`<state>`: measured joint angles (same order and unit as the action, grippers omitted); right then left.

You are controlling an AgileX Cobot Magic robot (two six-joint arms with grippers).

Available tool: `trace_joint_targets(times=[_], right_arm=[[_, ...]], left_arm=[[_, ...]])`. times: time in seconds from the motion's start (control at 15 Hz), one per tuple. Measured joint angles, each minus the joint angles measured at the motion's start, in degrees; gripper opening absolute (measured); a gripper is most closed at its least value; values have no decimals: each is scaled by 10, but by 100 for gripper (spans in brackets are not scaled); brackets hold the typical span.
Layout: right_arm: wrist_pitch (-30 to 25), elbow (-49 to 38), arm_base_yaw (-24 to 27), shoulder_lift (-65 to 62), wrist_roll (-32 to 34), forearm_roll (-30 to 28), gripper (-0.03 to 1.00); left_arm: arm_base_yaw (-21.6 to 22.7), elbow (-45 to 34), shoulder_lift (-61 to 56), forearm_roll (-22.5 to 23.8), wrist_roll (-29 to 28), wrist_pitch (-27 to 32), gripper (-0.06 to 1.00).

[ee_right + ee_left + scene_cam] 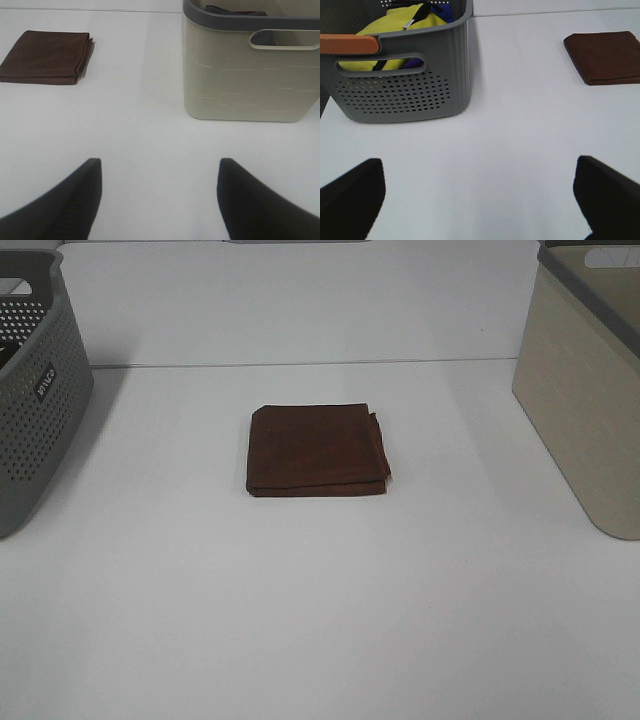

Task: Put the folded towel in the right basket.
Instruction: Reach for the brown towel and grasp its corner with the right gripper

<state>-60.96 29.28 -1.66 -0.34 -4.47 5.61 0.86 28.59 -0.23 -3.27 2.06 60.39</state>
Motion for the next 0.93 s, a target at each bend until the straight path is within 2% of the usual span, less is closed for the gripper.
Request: trace_joint_targets(times=[0.93], right_arm=[[0, 0, 0, 0, 0, 0, 63]], left_arm=[[0, 0, 0, 0, 0, 0, 97]])
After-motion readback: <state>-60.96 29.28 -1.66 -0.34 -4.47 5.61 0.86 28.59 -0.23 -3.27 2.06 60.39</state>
